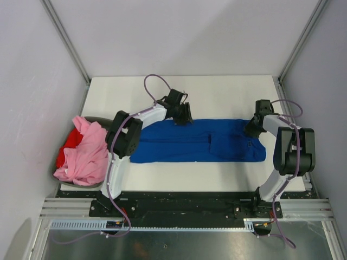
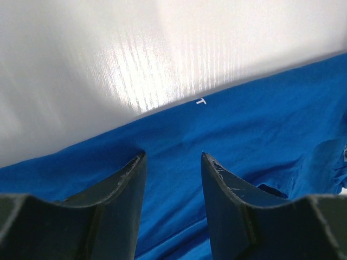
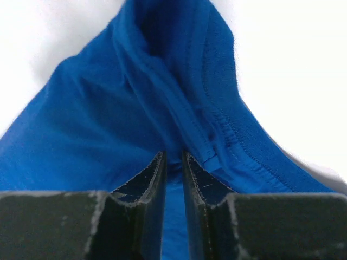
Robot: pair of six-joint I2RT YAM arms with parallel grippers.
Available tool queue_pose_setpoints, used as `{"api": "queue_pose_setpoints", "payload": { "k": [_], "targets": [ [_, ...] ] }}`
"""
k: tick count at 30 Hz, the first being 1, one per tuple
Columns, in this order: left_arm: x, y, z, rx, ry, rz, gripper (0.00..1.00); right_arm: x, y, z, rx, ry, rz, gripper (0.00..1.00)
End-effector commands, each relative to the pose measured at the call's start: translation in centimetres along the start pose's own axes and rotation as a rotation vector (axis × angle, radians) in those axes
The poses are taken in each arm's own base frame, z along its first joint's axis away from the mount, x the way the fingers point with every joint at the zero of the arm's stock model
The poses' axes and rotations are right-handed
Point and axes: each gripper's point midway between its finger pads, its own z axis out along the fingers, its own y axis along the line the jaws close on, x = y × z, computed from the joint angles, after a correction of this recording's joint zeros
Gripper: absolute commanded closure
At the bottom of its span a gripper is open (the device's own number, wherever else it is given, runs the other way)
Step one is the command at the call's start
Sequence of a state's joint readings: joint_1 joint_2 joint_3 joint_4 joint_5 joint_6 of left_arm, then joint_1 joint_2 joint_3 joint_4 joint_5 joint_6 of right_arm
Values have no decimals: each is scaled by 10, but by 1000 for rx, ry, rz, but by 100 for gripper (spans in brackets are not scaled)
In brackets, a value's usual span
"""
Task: Fold and stack the t-shirts
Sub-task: Fold the other side of the tshirt into a rectangle, then rotate the tshirt 85 degrees
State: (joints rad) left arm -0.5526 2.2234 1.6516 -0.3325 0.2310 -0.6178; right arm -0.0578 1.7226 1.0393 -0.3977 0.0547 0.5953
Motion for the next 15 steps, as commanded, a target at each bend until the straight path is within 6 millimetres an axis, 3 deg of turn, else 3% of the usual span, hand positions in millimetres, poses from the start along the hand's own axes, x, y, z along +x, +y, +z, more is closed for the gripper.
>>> {"api": "queue_pose_setpoints", "payload": {
  "k": [1, 4, 9, 15],
  "targets": [
    [-30, -17, -32, 39, -71, 44, 50, -1, 7, 4, -57, 17, 24, 77],
    [-36, -22, -44, 51, -93, 54, 50, -8, 12, -12, -86, -8, 22, 74],
    [-43, -35, -76, 78, -138, 87, 50, -18, 15, -56, -119, -64, 35, 67],
    [-25, -34, -112, 82, -151, 97, 49, 35, 7, -97, -147, -21, 121, 68]
  ]
}}
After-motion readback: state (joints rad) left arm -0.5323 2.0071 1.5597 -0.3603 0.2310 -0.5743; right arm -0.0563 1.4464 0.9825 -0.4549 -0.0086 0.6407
